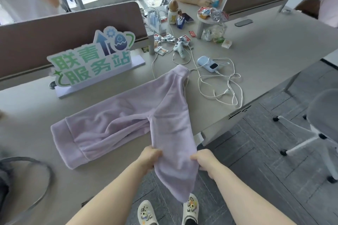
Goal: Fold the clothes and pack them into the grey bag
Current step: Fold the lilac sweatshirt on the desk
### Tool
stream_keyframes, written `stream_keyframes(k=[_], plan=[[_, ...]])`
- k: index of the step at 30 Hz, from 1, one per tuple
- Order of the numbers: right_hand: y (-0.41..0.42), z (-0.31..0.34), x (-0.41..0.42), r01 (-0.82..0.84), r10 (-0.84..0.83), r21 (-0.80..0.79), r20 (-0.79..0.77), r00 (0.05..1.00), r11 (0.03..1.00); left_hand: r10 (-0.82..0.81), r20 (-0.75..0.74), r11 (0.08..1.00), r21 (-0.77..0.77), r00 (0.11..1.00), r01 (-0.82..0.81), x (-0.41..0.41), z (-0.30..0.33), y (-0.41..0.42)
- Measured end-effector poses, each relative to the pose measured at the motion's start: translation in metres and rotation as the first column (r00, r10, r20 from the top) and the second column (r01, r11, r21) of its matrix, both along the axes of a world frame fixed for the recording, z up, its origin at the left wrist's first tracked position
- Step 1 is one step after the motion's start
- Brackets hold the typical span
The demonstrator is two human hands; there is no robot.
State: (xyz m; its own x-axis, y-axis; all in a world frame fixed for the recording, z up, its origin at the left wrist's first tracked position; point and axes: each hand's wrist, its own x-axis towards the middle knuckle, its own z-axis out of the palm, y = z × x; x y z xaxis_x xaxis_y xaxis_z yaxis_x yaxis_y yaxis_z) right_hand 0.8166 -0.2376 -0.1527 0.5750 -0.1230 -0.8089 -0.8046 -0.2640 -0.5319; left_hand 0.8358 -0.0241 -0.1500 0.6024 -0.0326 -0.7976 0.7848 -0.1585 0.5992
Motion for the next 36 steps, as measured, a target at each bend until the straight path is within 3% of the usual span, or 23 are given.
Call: stream_keyframes(k=[5, 7, 9, 12, 16, 18, 21, 23, 25, 27, 30, 36], plan=[[-0.004, -0.002, 0.005, 0.010, -0.014, 0.047, 0.080, 0.997, 0.999, 0.061, 0.012, 0.992, 0.111, 0.998, -0.062, -0.007, -0.022, 0.003], [-0.007, -0.009, 0.003, 0.088, -0.105, 0.108, 0.162, 0.981, 0.990, 0.053, -0.003, 0.998, 0.024, 0.999, -0.053, -0.019, -0.025, 0.001], [-0.009, -0.013, 0.001, 0.162, -0.202, 0.215, 0.180, 0.963, 0.963, -0.064, -0.055, 0.995, -0.082, 0.996, 0.059, -0.033, -0.024, -0.004], [-0.008, -0.001, 0.003, 0.165, -0.232, 0.307, 0.198, 0.952, 0.937, -0.170, -0.088, 0.977, -0.147, 0.982, 0.156, -0.048, -0.027, -0.011], [-0.013, -0.004, 0.013, 0.202, -0.297, 0.372, 0.218, 0.930, 0.906, 0.043, -0.010, 0.988, -0.145, 0.999, -0.044, -0.037, -0.022, -0.018], [-0.013, -0.007, 0.011, 0.224, -0.306, 0.421, 0.138, 0.942, 0.879, 0.125, 0.002, 0.983, -0.137, 0.992, -0.123, -0.028, -0.014, -0.020], [-0.005, -0.002, -0.002, 0.134, -0.168, 0.472, 0.029, 0.985, 0.871, 0.222, 0.041, 0.970, -0.113, 0.974, -0.217, -0.014, -0.004, -0.019], [-0.002, 0.000, -0.007, 0.084, -0.109, 0.492, 0.022, 0.994, 0.867, 0.257, 0.076, 0.959, -0.146, 0.963, -0.244, -0.007, 0.004, -0.015], [0.000, 0.005, -0.004, 0.133, -0.187, 0.541, 0.046, 0.981, 0.831, 0.251, 0.070, 0.948, -0.222, 0.965, -0.230, -0.005, 0.008, -0.008], [0.003, 0.014, 0.006, 0.209, -0.284, 0.568, 0.045, 0.958, 0.796, 0.126, 0.084, 0.951, -0.293, 0.988, -0.097, -0.007, 0.013, -0.004], [0.010, 0.028, 0.026, 0.299, -0.353, 0.523, 0.004, 0.936, 0.798, -0.052, 0.130, 0.955, -0.285, 0.990, 0.088, -0.010, 0.017, -0.003], [0.026, 0.050, 0.045, 0.389, -0.410, 0.253, 0.034, 0.911, 0.886, 0.115, 0.052, 0.980, -0.167, 0.992, -0.104, 0.013, 0.021, 0.009]])
